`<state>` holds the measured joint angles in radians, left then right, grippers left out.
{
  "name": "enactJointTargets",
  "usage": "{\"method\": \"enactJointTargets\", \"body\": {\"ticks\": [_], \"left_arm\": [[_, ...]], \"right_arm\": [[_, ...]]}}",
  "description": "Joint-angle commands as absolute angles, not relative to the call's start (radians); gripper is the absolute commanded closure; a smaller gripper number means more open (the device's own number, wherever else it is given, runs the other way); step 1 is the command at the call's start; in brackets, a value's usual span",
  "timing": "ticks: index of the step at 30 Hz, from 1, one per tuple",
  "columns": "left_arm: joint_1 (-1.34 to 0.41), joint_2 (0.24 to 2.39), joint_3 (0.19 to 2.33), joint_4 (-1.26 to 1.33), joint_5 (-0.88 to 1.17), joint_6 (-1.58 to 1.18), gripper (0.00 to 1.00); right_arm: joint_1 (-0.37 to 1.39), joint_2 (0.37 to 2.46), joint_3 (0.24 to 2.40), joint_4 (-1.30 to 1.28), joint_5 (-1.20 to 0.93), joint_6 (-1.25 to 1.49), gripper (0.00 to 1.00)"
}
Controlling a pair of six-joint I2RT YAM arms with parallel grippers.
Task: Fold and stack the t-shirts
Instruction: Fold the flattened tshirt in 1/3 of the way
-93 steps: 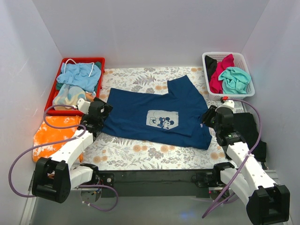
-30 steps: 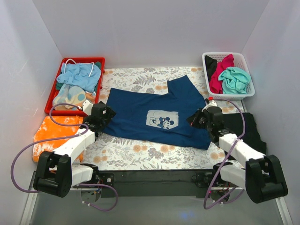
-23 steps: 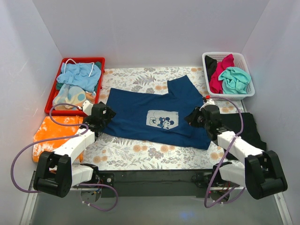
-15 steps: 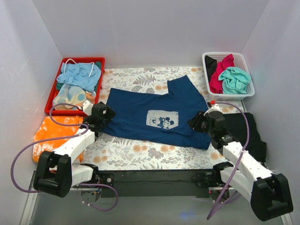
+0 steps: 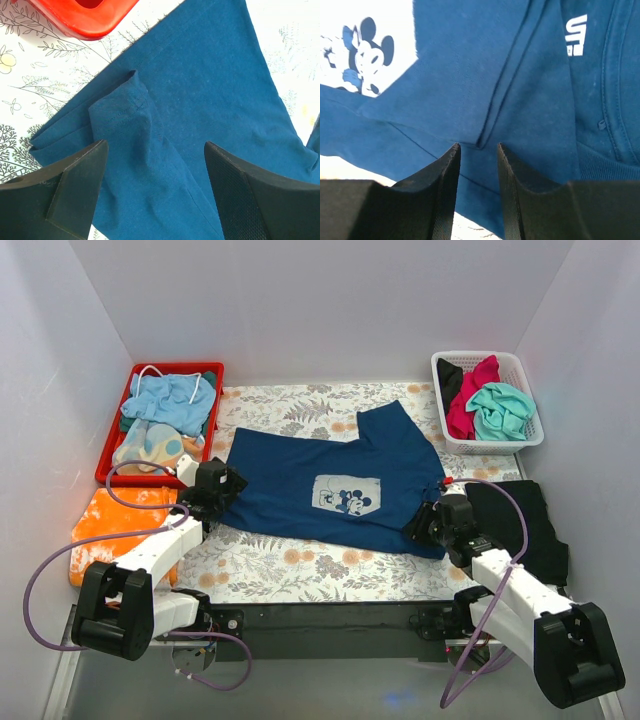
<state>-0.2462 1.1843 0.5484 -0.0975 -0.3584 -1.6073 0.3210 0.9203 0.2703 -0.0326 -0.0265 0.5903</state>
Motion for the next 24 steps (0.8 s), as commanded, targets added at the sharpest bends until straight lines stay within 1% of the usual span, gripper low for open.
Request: {"method": "enactJointTargets", "body": {"ticks": [1, 3, 7, 18, 21, 24], "left_arm": [[-0.249, 1.164, 0.534, -0.097, -0.377, -1.597, 0.24], [-0.249, 1.167, 0.535, -0.097, -0.377, -1.595, 0.24], [-0.249, 1.17, 0.537, -0.095, -0.377, -1.595, 0.24], [-0.249, 1.173, 0.534, -0.097, -0.377, -1.594, 0.24], [-0.249, 1.172, 0.535, -0.095, -0.377, -1.594, 0.24], [-0.248, 1.169, 0.535, -0.097, -0.379, -1.591, 0.24]], "right_arm": [[0.324, 0.937, 0.241, 0.055, -0.034, 0.601, 0.6], [0.324, 0.949, 0.233, 0.086, -0.041, 0.607, 0.61], [0.324, 0.972, 0.229, 0.123, -0.057, 0.609, 0.65], [0.325, 0.968, 0.242, 0.129, -0.052, 0.603, 0.67], [0.327, 0.986, 0.247, 0.135, -0.054, 0.601, 0.71], [0.327, 1.009, 0.247, 0.143, -0.063, 0.601, 0.78]]}}
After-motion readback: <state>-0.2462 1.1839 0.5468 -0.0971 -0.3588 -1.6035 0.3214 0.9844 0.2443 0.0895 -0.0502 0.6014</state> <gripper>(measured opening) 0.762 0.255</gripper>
